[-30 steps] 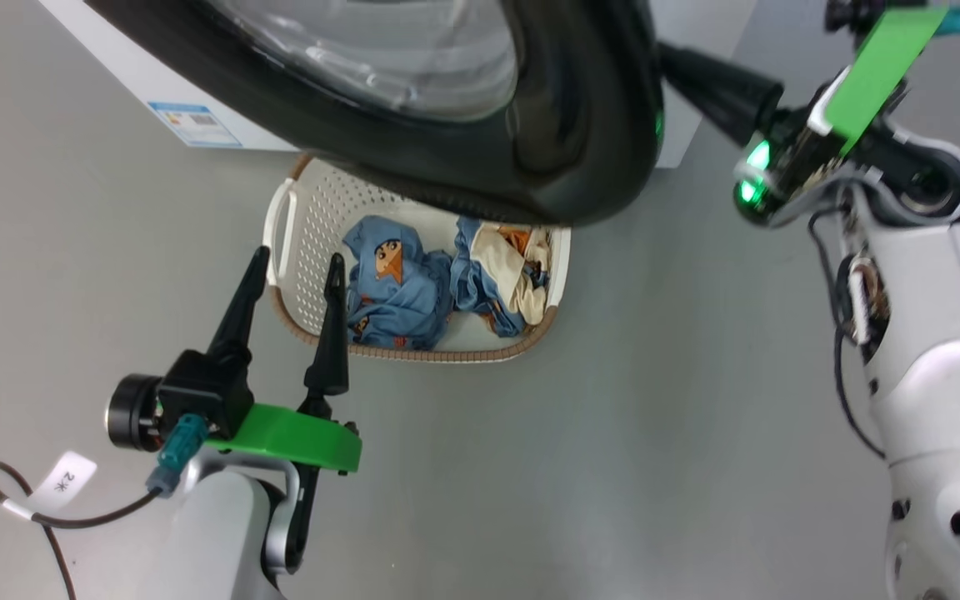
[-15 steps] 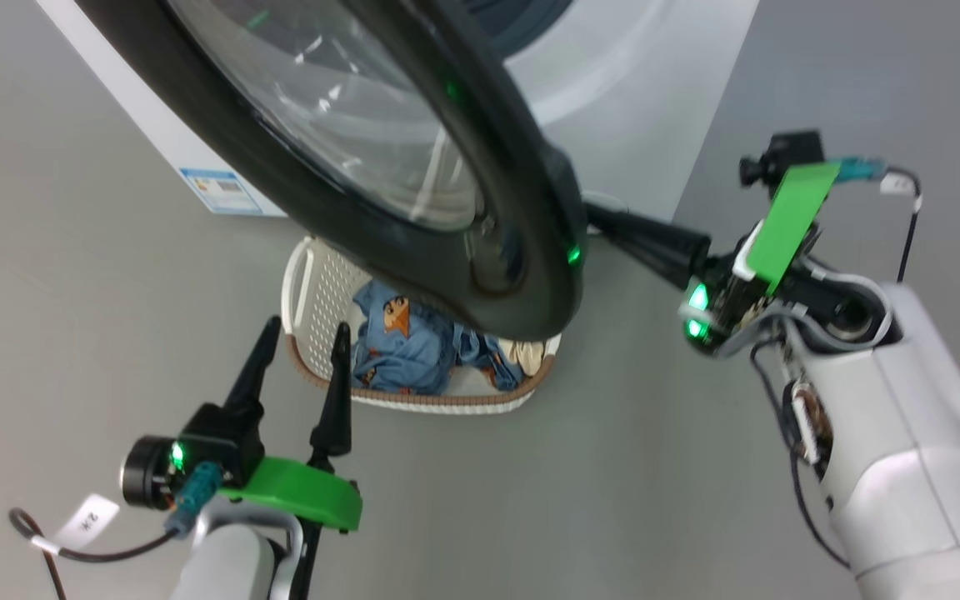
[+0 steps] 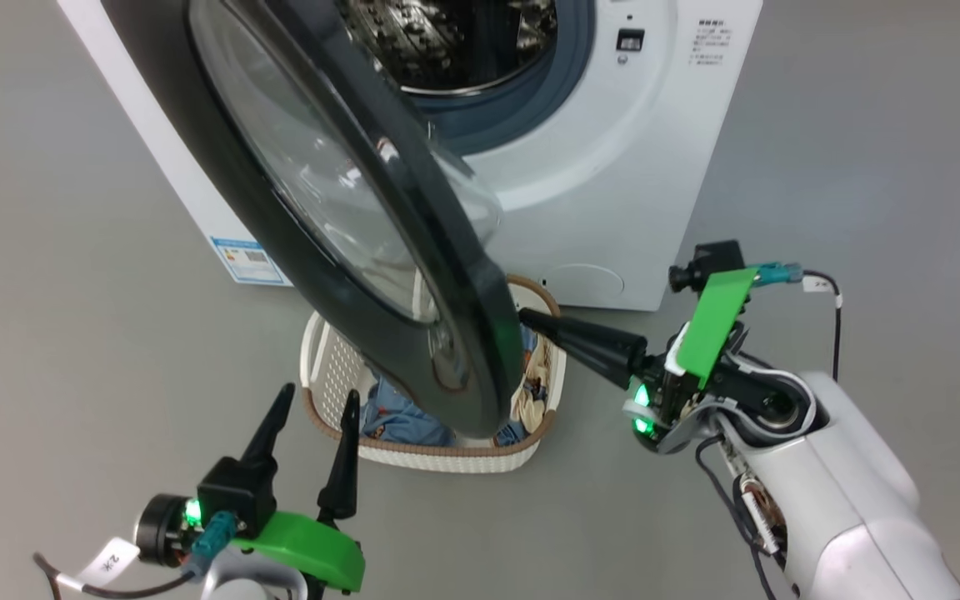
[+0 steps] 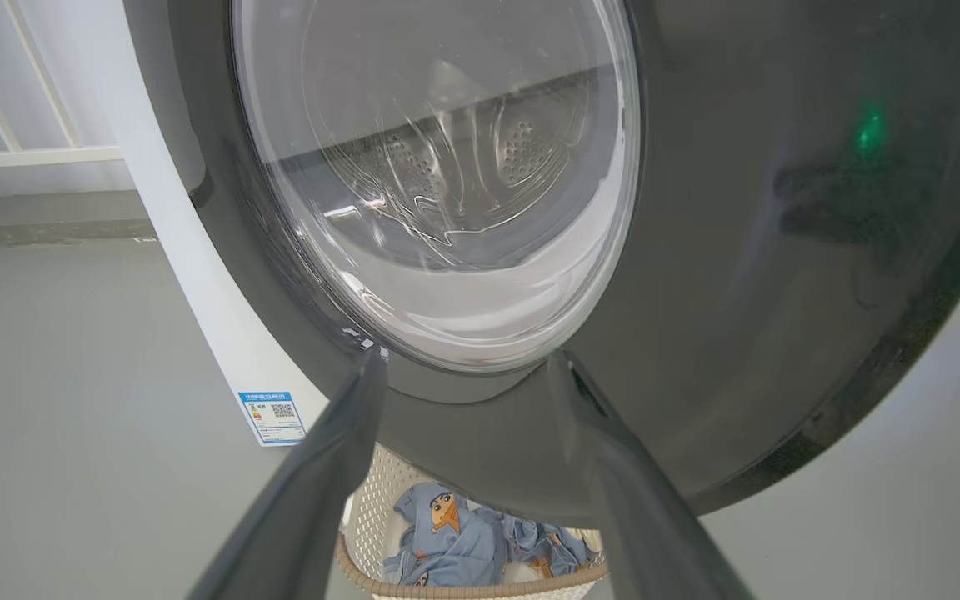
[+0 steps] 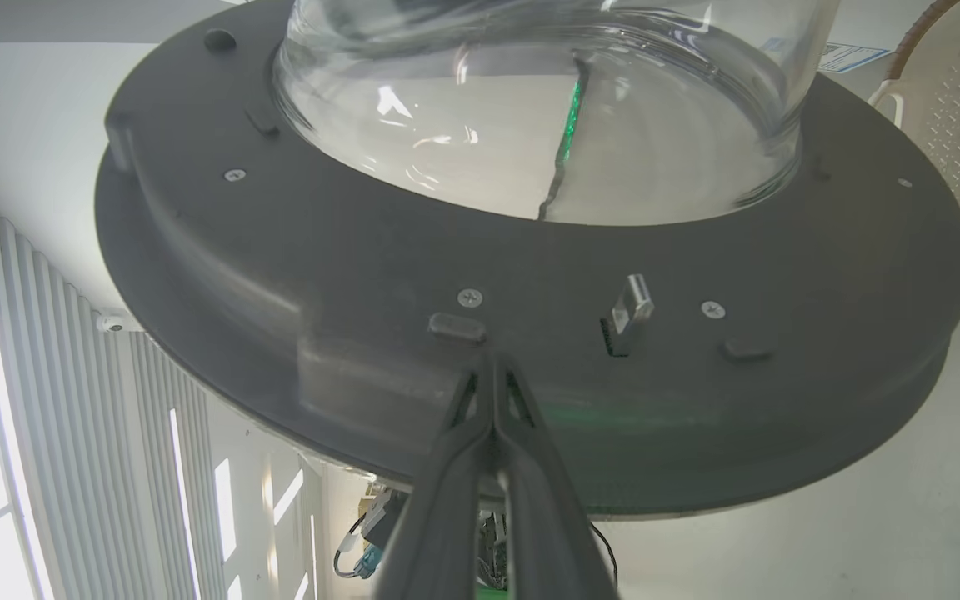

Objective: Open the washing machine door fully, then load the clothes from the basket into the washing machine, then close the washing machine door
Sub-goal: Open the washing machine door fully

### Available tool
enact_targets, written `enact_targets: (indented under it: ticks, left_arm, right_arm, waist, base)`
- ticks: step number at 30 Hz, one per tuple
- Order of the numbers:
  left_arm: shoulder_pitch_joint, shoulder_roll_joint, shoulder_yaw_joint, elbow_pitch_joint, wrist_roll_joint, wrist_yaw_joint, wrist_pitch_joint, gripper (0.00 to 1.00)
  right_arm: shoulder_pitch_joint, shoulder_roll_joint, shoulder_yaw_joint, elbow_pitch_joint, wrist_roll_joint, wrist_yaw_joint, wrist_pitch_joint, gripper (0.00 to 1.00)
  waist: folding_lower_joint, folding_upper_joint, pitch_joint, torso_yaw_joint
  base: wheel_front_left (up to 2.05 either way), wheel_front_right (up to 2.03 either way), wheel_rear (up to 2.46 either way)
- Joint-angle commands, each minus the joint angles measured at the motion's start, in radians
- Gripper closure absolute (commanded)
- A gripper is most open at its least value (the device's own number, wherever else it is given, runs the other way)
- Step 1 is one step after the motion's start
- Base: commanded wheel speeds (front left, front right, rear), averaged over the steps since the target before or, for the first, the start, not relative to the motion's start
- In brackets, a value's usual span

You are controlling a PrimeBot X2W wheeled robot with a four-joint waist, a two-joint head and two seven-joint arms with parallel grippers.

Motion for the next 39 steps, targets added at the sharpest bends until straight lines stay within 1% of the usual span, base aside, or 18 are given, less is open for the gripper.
enact_targets:
  ticks: [1, 6, 14, 20, 25, 32, 39]
  left_arm:
    - [0.002, 0.018, 0.026, -0.011, 0.003, -0.005, -0.008, 0.0]
    - [0.017, 0.018, 0.021, 0.0, 0.003, -0.01, -0.008, 0.0]
    - [0.025, 0.018, 0.024, 0.002, 0.004, -0.01, -0.008, 0.0]
    - [0.033, 0.018, 0.035, 0.004, 0.005, -0.011, -0.008, 0.0]
    - [0.034, 0.018, 0.043, 0.003, 0.008, -0.013, -0.008, 0.0]
    - [0.038, 0.018, 0.057, 0.002, 0.014, -0.014, -0.008, 0.0]
    - [0.043, 0.018, 0.069, 0.002, 0.017, -0.016, -0.008, 0.0]
  right_arm:
    - [0.015, 0.027, 0.037, -0.025, 0.021, 0.002, -0.013, 1.0]
    - [0.032, 0.027, 0.074, -0.021, 0.048, 0.002, -0.04, 1.0]
    - [0.037, 0.027, 0.097, -0.015, 0.065, 0.002, -0.067, 1.0]
    - [0.045, 0.021, 0.089, -0.021, 0.072, 0.002, -0.093, 1.0]
    - [0.06, 0.005, 0.068, -0.041, 0.086, 0.002, -0.115, 1.0]
    - [0.113, -0.036, 0.029, -0.112, 0.099, 0.002, -0.156, 1.0]
    - [0.217, -0.084, -0.019, -0.248, 0.064, 0.002, -0.249, 1.0]
  waist:
    - [0.0, 0.0, -0.028, 0.007]
    - [0.0, 0.0, -0.056, 0.009]
    - [0.0, 0.0, -0.071, 0.006]
    - [0.0, 0.0, -0.078, -0.003]
    - [0.0, 0.0, -0.077, -0.012]
    - [0.0, 0.0, -0.081, -0.027]
    - [0.0, 0.0, -0.087, -0.044]
  base:
    - [0.0, 0.0, 0.0]
    - [0.0, 0.0, 0.0]
    - [0.0, 0.0, 0.0]
    - [0.0, 0.0, 0.0]
    - [0.0, 0.0, 0.0]
    - [0.0, 0.0, 0.0]
    - [0.0, 0.0, 0.0]
